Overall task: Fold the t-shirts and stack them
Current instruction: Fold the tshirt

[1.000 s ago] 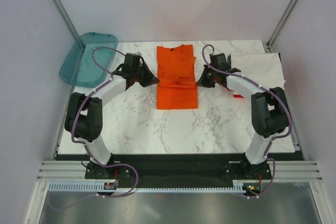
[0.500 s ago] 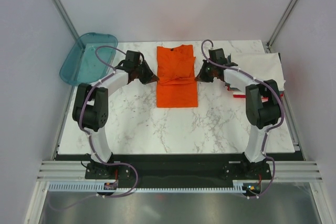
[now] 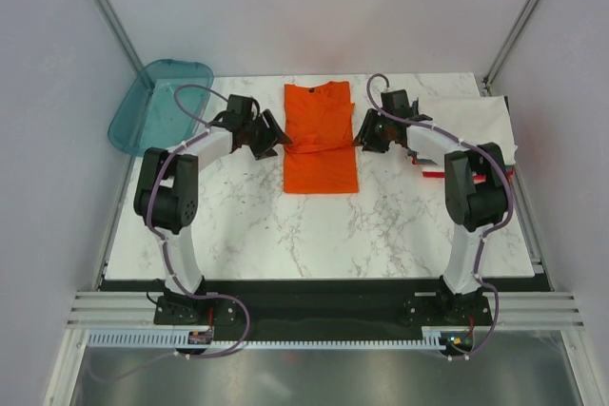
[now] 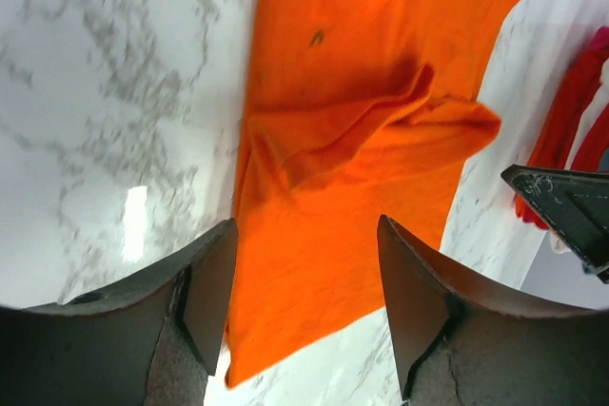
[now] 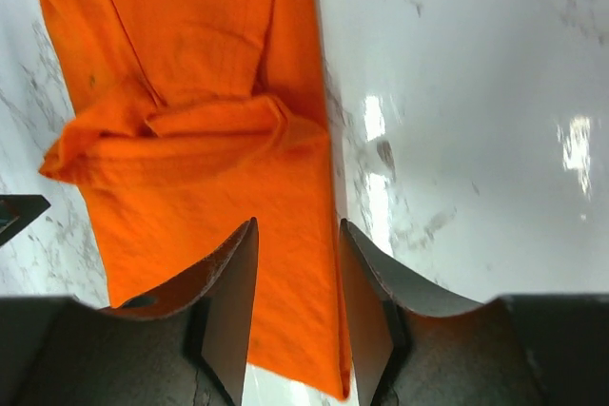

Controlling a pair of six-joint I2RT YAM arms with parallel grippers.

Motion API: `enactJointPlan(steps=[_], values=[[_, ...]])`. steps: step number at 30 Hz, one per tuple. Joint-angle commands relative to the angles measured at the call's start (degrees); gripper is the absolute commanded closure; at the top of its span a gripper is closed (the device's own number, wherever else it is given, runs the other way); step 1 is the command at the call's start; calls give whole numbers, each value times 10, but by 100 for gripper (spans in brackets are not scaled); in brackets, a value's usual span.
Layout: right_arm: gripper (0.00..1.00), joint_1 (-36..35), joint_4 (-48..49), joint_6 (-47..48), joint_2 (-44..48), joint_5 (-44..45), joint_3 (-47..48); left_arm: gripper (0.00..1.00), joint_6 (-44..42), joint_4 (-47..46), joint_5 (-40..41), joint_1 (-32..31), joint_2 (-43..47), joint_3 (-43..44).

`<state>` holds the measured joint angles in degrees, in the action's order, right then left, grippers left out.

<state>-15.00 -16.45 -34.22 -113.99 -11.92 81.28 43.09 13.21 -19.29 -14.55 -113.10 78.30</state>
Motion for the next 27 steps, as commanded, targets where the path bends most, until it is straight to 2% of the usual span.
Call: enactJointPlan(steps=[1,10,17,24,27], values=[[53,-5,19,7,71,-2,-69,32,-37,-5,17,-3,84,-64],[61,-22,72,9,157,-28,-245,38,-29,-51,15,-36,190,-241],[64,-39,104,7,161,-53,-289,43,-27,-72,5,-44,196,-286],[67,-39,113,8,156,-58,-306,50,-25,-89,-4,-44,172,-296],[67,-39,114,6,164,-60,-312,49,-24,-95,-3,-44,167,-294]])
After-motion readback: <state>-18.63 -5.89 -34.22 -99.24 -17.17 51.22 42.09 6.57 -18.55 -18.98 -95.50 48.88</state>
